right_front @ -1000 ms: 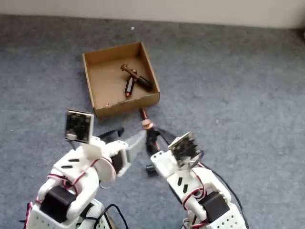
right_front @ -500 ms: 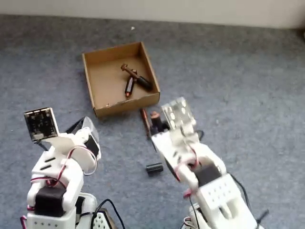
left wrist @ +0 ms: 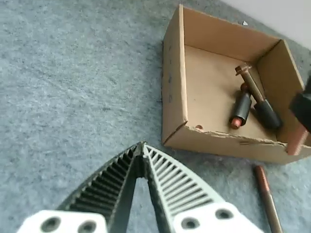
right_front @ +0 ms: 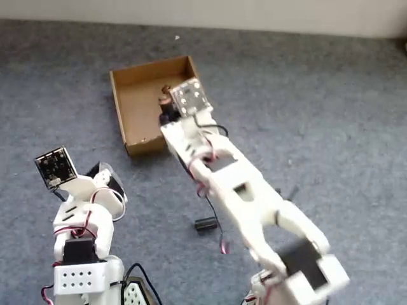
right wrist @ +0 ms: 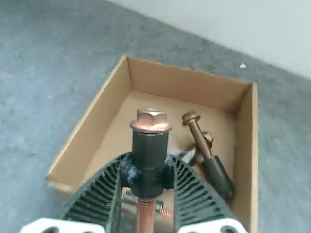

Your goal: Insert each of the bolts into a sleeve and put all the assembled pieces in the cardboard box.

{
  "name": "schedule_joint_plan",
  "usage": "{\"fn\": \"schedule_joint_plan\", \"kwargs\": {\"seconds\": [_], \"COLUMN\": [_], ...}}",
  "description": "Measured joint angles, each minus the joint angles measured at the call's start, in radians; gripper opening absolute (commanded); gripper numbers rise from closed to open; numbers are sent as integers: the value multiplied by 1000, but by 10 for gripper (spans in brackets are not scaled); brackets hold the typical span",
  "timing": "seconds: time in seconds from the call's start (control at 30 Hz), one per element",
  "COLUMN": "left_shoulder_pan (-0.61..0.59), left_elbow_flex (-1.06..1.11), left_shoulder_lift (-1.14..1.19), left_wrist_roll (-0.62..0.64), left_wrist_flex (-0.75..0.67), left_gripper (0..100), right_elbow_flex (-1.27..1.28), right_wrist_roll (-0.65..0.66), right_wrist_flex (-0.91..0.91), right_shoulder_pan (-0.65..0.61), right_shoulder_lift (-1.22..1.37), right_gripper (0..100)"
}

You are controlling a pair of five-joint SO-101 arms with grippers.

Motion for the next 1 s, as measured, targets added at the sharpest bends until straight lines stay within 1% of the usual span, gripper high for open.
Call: {"fn": "schedule_joint_plan", "kwargs": {"seconds": [0.17,0.23,0.33,0.47,0.57,0.63,0.77,0.87,1.0], "left_shoulder_pan": [0,0,0,0,0,0,-8,-25,-83], "left_elbow_flex": [23,23,23,23,23,23,23,23,23], "left_shoulder_lift": [2,2,2,2,2,2,2,2,2], "left_wrist_roll": [0,0,0,0,2,2,2,2,2], "left_wrist_flex": [-64,-69,-69,-72,-72,-72,-72,-72,-72], "left_gripper": [5,5,5,5,5,5,5,5,5], "right_elbow_flex": [-221,-275,-330,-411,-446,-456,-450,-387,-253], "right_wrist_roll": [0,0,0,-72,-89,-64,60,150,256], "right_wrist_flex": [-17,-14,69,242,425,560,839,1030,1181], "right_shoulder_pan": [0,0,0,0,0,0,0,0,0], "right_shoulder_lift": [285,348,387,382,311,226,26,-110,-230], "right_gripper": [19,67,145,153,152,152,152,152,152]}}
